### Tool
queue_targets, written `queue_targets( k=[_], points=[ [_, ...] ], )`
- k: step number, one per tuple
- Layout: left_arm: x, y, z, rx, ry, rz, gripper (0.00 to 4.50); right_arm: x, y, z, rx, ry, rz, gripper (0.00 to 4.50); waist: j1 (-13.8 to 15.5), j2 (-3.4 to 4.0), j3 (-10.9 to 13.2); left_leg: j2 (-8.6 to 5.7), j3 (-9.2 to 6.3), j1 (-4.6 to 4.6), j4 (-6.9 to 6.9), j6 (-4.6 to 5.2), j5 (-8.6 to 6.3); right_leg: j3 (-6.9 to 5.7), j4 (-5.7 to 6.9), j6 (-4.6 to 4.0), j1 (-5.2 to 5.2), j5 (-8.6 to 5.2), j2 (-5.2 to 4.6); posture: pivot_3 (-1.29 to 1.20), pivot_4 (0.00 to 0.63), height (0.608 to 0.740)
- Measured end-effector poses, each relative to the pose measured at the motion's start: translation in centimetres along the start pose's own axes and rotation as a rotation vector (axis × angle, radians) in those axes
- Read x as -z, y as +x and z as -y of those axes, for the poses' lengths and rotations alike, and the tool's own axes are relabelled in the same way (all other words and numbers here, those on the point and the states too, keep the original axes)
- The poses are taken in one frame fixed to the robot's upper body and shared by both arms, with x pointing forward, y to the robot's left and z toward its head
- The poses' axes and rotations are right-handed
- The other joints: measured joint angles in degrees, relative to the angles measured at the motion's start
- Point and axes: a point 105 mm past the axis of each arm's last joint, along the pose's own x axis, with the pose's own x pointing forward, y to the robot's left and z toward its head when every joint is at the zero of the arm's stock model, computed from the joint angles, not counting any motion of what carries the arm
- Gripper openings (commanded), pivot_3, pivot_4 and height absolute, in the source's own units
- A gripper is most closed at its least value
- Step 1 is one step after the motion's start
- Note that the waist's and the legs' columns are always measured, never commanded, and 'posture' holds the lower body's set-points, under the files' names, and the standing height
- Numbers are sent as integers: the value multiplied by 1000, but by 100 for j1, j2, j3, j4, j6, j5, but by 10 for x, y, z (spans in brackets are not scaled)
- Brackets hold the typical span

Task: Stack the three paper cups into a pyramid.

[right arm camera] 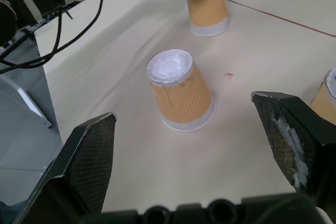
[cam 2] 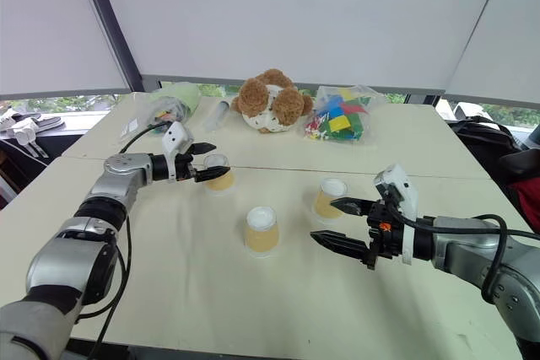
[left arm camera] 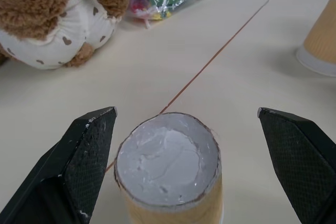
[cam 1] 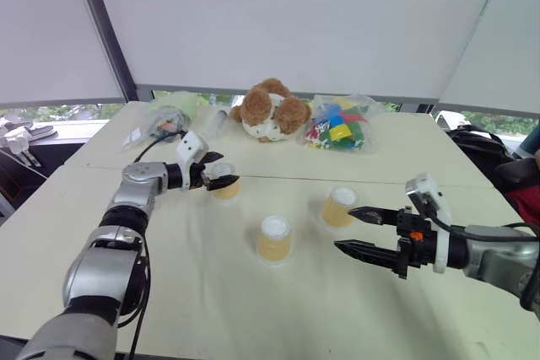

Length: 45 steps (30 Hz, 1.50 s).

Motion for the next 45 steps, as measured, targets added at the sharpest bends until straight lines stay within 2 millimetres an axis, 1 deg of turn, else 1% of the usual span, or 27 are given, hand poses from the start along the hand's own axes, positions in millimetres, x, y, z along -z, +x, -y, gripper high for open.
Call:
queue_targets(
  k=[3,6,8,9,14,16,18,20,21,23,25,27,29,31,34,38,42,45],
  points=[
    [6,4,0,-24,-3,-22,4443,0,-1,-1,14,0,3,4500,5,0,0,0,0,0,0,0,0,0,1,1,0,1,0,0,150,740],
    [11,7,1,-35,-13,-37,3595,-1,-2,-1,26,-1,6,4500,6,0,0,0,0,0,1,0,0,0,1,2,0,1,0,0,150,740],
    [11,9,1,-36,-18,-40,2521,0,-2,0,32,2,5,4500,6,0,0,0,0,0,1,0,0,0,1,2,1,1,0,0,150,740],
    [10,11,1,-35,-17,-40,2347,0,-3,0,34,3,5,4500,9,0,0,0,0,0,1,0,0,0,1,2,1,1,0,0,150,740],
    [7,11,0,-47,-24,-23,2348,0,-3,0,37,3,6,4500,6,0,0,0,-1,0,1,-1,0,0,2,3,1,1,0,0,150,740],
    [4,9,1,-23,-29,-4,2348,0,-3,0,36,4,6,4500,5,0,0,0,-1,0,1,-1,0,0,3,3,0,1,0,0,150,740],
    [-5,2,3,37,5,21,2348,1,-4,1,38,8,5,4500,-7,0,0,1,0,0,0,-1,1,0,4,2,-1,1,1,0,150,740],
    [-10,-13,6,90,44,35,2348,2,-6,2,44,11,5,4500,-37,5,-2,4,3,4,-5,-2,1,3,6,2,-1,1,1,0,150,740],
    [-8,-24,11,113,56,35,2348,3,-8,2,51,16,4,4500,-56,8,-4,8,5,9,-8,-2,1,4,8,2,0,1,1,0,150,740],
    [2,-39,22,120,41,34,2348,5,-10,4,55,26,1,4500,-56,10,-6,13,3,14,-9,-4,2,4,16,2,0,1,1,0,150,740],
    [13,-48,40,131,1,21,2348,6,-10,6,56,32,-1,4500,-32,10,-5,14,0,12,-3,-12,7,1,21,2,1,1,0,0,150,740],
    [21,-55,62,143,-44,6,2348,6,-10,7,56,27,0,4500,7,9,-5,12,-3,12,6,-12,7,0,22,2,7,1,-3,0,150,740],
    [20,-58,77,145,-63,8,2348,5,-8,8,51,27,3,4500,32,7,-5,7,-8,12,9,-12,7,-4,21,2,15,1,-7,0,150,740],
    [13,-55,86,131,-67,26,2348,4,-7,8,43,22,3,4500,55,6,-5,2,-10,14,14,-12,7,-4,20,1,21,2,-9,0,150,740],
    [6,-52,89,95,-64,50,2348,6,-6,9,42,25,-5,4500,33,6,-6,0,-11,16,13,-11,7,-4,19,2,21,2,-8,0,150,740],
    [10,-47,94,81,-87,49,2348,7,-6,11,44,28,-6,4500,-5,6,-6,2,-11,16,7,-11,7,-4,18,2,17,2,-2,0,150,740],
    [13,-39,106,112,-100,50,2348,5,-5,11,43,18,-3,4500,-5,6,-6,3,-11,16,7,-11,7,-4,17,2,17,2,-1,0,150,740],
    [15,-38,108,117,-102,45,2348,5,-5,11,44,18,-3,4500,-4,6,-6,3,-11,16,7,-11,7,-4,17,2,17,1,-2,0,150,740]
  ],
)
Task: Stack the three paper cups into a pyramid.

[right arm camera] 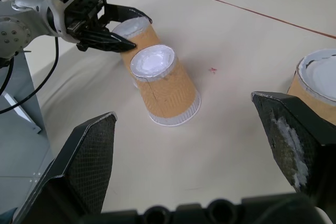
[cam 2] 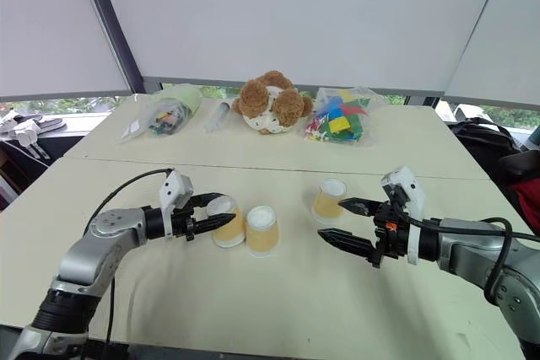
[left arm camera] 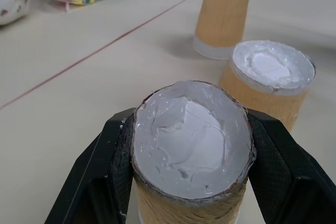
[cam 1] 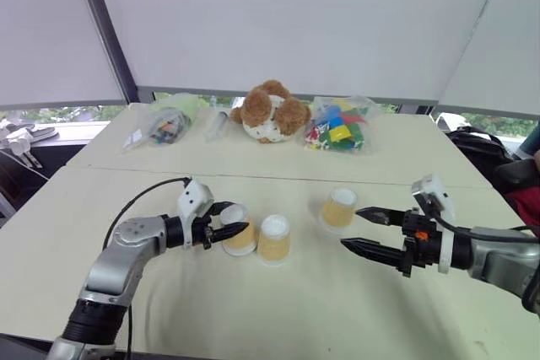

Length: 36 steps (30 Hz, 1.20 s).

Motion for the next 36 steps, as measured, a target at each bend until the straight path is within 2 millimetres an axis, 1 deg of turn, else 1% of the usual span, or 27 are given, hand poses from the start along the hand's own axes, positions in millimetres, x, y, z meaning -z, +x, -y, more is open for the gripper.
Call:
queue_targets(
  k=[9,10,11,12,13,14,18,21,24,26,28,30,32,34,36],
  points=[
    [1,0,6,21,29,-8,2348,1,0,1,9,4,-1,4500,3,0,0,0,1,0,0,0,0,1,-2,0,2,0,-1,0,150,740],
    [1,0,7,24,29,-9,3383,1,0,1,10,4,-1,4500,3,0,0,0,1,0,0,0,0,1,-2,0,2,0,-1,0,150,740],
    [2,0,8,31,27,-11,3740,1,0,1,10,3,-1,4500,3,0,0,0,1,0,0,0,0,1,-2,0,1,0,-1,0,150,740],
    [5,0,9,34,20,-17,4230,1,0,1,12,3,-1,4500,1,0,0,0,0,0,0,0,0,1,-2,0,1,0,0,0,150,740],
    [8,0,10,34,12,-23,4413,1,0,1,14,1,-1,4500,1,0,0,0,0,0,0,0,0,1,-2,0,1,0,0,0,150,740],
    [10,0,11,37,7,-28,4413,1,0,2,16,1,-1,4500,0,0,0,0,0,0,0,0,0,1,-2,0,1,0,0,0,150,740],
    [9,0,10,27,9,-26,4413,2,1,3,25,-6,8,4500,7,0,0,0,0,0,0,0,0,1,-2,0,1,0,-1,0,150,740],
    [3,-8,2,-1,28,-31,4413,4,1,7,35,14,26,4500,1,0,0,0,0,0,0,0,0,0,-2,0,0,0,1,0,150,740],
    [-15,-23,-5,-10,73,-44,4413,8,1,15,58,35,37,4500,-8,0,0,1,1,0,-2,0,0,1,-2,0,-2,0,1,0,150,740],
    [-29,-37,-2,13,106,-72,4413,11,1,22,85,46,55,4500,-22,1,0,2,2,1,-5,0,0,1,-2,-1,-2,0,0,0,150,740],
    [-34,-51,2,34,110,-119,4413,14,2,31,117,40,61,4500,-30,2,-1,2,5,3,-7,0,0,3,-2,-1,-4,-1,0,0,150,740],
    [-32,-68,5,50,78,-185,4413,16,2,43,159,32,80,4500,-40,2,0,3,6,4,-8,0,0,2,-2,-2,-5,-1,1,0,150,740],
    [-37,-79,2,37,34,-198,4413,17,5,52,184,30,98,4500,-35,1,0,3,6,5,-8,0,0,2,-1,-2,-6,-1,1,0,150,740],
    [-46,-87,0,23,11,-193,4413,17,11,57,190,23,120,4500,-15,1,0,2,7,4,-8,0,0,2,-2,-2,-5,-2,0,0,150,740],
    [-53,-92,4,33,2,-193,4413,18,18,64,205,23,143,4500,-20,0,1,2,10,4,-7,0,0,3,-5,-2,-5,-2,-1,0,150,740]
  ],
)
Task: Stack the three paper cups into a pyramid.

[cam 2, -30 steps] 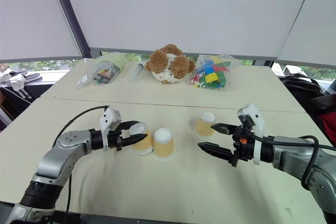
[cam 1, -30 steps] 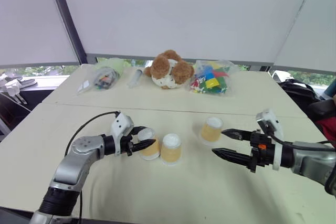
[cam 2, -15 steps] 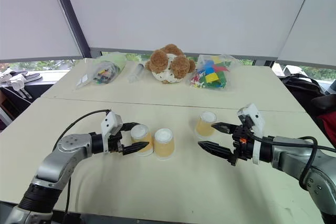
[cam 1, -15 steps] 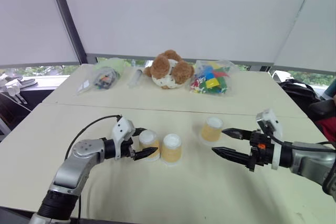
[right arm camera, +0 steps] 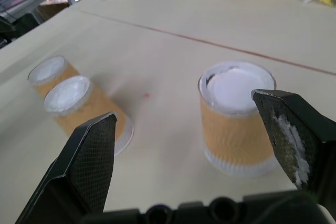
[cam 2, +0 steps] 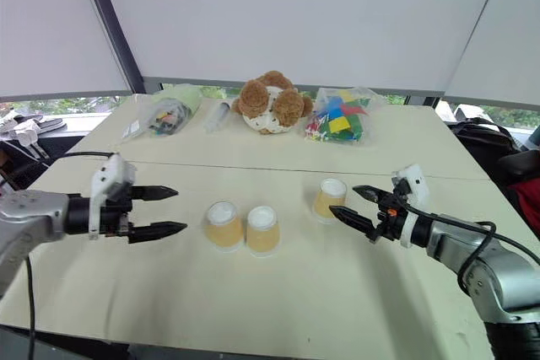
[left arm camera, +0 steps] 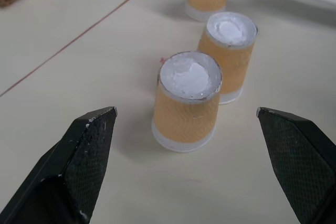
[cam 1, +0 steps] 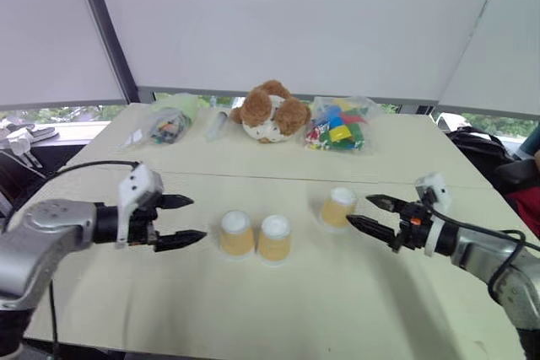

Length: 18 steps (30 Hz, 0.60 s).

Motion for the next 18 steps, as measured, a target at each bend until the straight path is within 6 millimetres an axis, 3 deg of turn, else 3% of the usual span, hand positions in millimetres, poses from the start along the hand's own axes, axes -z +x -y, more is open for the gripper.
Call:
queue_targets(
  k=[9,18],
  points=[
    [-14,4,28,71,-13,27,4413,15,21,28,100,-32,10,4500,-8,2,1,0,1,0,-2,0,0,2,3,0,-4,0,1,0,150,740],
    [-17,7,27,24,-12,45,4413,20,30,28,70,-13,11,4500,-2,2,1,0,2,0,-2,-1,0,2,3,0,-4,1,1,0,150,740]
  ],
)
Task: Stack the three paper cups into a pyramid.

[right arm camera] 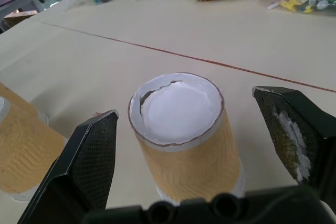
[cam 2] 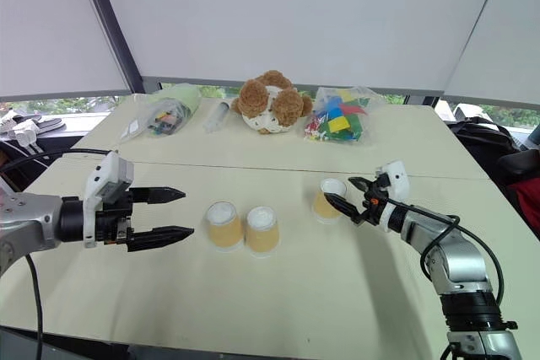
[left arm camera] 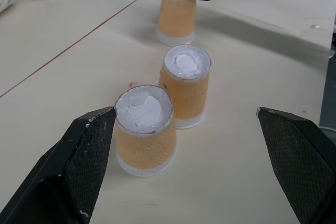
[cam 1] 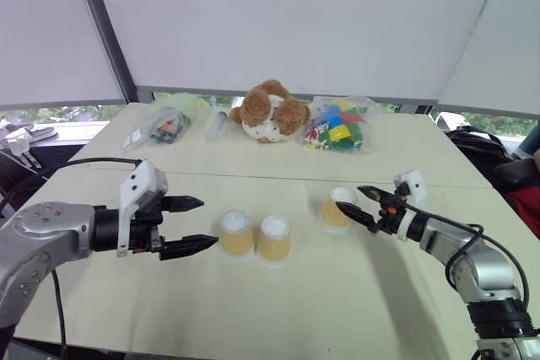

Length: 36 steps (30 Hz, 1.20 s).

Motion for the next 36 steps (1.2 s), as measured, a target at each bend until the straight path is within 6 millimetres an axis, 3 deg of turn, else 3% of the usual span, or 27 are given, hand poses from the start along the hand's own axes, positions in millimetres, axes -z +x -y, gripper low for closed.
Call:
queue_targets(
  k=[4,7,10,18,20,24,26,28,30,36],
  points=[
    [-1,1,-1,-7,11,7,4413,6,4,-1,-9,21,-7,4500,-3,0,0,0,1,0,0,0,0,0,0,0,0,0,0,0,150,740],
    [0,3,-2,-9,15,13,4500,8,8,-1,-12,23,-11,3694,-4,0,0,0,1,0,0,0,0,0,0,0,-1,0,0,0,150,740],
    [0,3,-4,-17,23,15,4500,8,11,-2,-31,16,-6,2234,0,0,0,0,2,0,0,0,0,1,0,0,-1,0,0,0,150,740],
    [9,1,-9,-38,14,-7,4500,1,15,-3,-36,16,-16,2161,-6,5,3,0,4,0,0,-1,0,2,1,-1,-3,0,0,0,150,740],
    [16,-1,-9,-41,-5,-28,4500,-29,24,-10,-59,19,5,2161,-49,24,15,2,18,-4,-1,-3,2,18,16,-1,-25,1,-1,0,150,740],
    [18,-14,-17,-69,3,-59,4500,-137,34,-47,-166,-97,133,2161,-128,24,13,5,14,-7,-18,-5,3,10,32,-5,-41,-1,3,0,150,740],
    [20,-18,-19,-76,10,-68,4500,-163,35,-72,-234,-100,166,2161,-148,10,5,8,8,-7,-24,-5,2,3,31,-15,-41,-8,4,0,150,740],
    [22,-18,-18,-68,12,-71,4500,-158,44,-95,-304,-44,132,2161,-149,1,0,8,6,-10,-25,-5,2,-1,29,-16,-41,-8,3,0,150,740],
    [23,-19,-17,-66,12,-72,4500,-140,55,-113,-358,23,58,2161,-143,2,1,6,12,-19,-21,-6,3,1,27,-16,-45,-8,-3,0,150,740],
    [26,-19,-15,-85,5,-67,4500,-106,63,-140,-410,-5,-51,2161,-151,2,1,2,17,-21,-14,-6,3,1,24,-15,-44,-7,-10,0,150,740]
  ],
)
